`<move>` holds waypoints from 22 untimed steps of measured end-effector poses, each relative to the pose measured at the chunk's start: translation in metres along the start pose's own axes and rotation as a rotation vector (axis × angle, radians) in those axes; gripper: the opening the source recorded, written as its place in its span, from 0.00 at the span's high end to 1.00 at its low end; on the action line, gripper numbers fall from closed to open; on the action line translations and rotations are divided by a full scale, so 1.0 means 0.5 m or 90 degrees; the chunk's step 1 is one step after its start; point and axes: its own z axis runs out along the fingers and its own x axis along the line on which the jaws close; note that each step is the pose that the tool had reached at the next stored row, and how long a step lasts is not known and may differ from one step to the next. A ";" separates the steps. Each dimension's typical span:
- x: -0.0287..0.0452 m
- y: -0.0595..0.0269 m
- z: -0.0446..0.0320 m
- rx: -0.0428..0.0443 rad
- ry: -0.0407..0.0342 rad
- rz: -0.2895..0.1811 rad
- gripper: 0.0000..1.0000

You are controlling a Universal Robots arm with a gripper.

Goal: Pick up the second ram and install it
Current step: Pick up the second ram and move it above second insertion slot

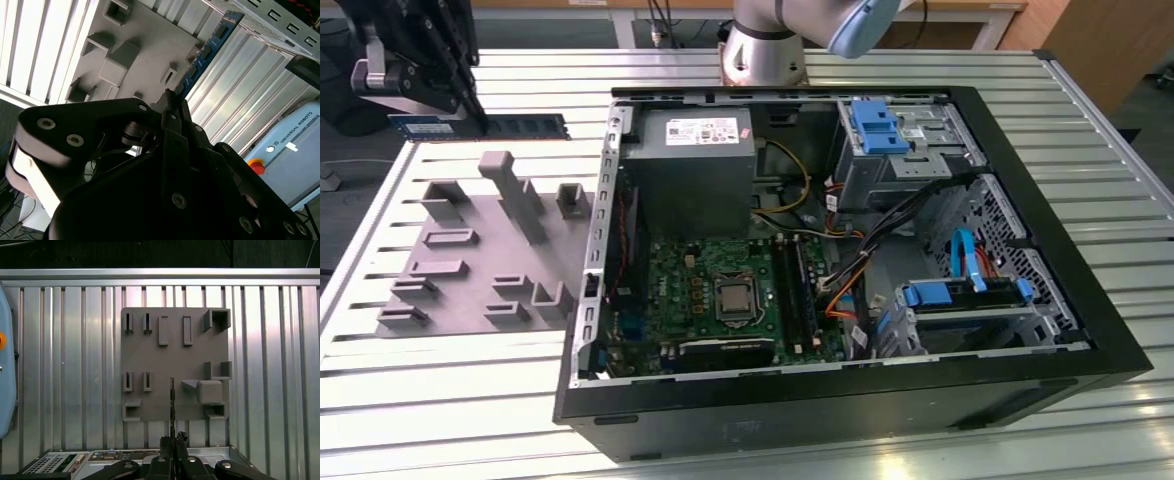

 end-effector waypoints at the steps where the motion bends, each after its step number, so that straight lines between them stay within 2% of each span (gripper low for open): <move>1: 0.000 0.000 0.000 0.0000 0.0000 0.000 0.86; 14: -0.001 -0.023 -0.001 0.0000 0.0000 0.000 0.86; 15: -0.001 -0.034 -0.001 0.0000 0.0000 0.000 0.86; 22: -0.001 -0.040 -0.001 0.0000 0.0000 0.000 0.86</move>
